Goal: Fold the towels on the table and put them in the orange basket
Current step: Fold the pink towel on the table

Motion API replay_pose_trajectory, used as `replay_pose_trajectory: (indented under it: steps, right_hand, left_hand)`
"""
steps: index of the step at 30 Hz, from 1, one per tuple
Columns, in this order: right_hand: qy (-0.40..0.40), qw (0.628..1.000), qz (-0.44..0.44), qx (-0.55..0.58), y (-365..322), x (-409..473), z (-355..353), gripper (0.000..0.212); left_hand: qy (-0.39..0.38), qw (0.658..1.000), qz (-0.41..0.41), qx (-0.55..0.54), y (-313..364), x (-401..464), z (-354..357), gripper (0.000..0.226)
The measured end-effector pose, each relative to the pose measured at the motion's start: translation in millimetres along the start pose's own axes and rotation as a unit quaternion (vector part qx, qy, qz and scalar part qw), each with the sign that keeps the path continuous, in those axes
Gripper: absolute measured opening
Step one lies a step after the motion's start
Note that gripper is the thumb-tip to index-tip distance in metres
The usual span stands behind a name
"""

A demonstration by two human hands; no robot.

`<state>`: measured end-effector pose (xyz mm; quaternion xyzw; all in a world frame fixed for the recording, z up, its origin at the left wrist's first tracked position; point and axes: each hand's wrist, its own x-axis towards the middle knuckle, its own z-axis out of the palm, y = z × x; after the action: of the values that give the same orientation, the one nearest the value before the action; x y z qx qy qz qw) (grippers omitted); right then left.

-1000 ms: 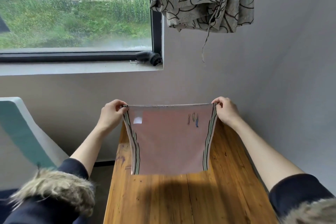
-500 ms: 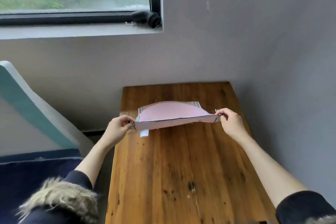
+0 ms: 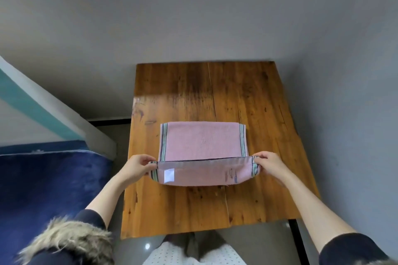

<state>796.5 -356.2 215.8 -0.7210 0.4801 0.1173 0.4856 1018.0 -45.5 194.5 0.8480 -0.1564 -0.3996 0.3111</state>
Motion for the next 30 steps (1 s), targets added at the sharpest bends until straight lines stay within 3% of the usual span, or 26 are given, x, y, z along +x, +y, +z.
replay_pose_trajectory:
  steps: [8, 16, 21, 30]
  right_hand:
    - [0.070, 0.996, -0.015, 0.047, -32.4, 52.1, -11.9, 0.027]
    - [0.097, 0.994, -0.018, 0.048, -40.4, 117.4, 3.1, 0.025]
    - [0.118, 0.992, 0.001, 0.054, -35.0, 141.1, 16.2, 0.026]
    - [0.180, 0.982, -0.011, 0.063, -24.8, 162.5, 30.7, 0.023]
  left_hand:
    - [0.089, 0.992, 0.052, -0.068, 31.9, 54.2, -20.8, 0.011]
    - [0.158, 0.985, 0.008, -0.064, 32.3, 117.6, -20.8, 0.026]
    - [0.155, 0.985, -0.019, -0.070, 21.0, 146.0, -8.8, 0.026]
    - [0.159, 0.987, 0.004, -0.038, 10.6, 171.0, -1.7, 0.013]
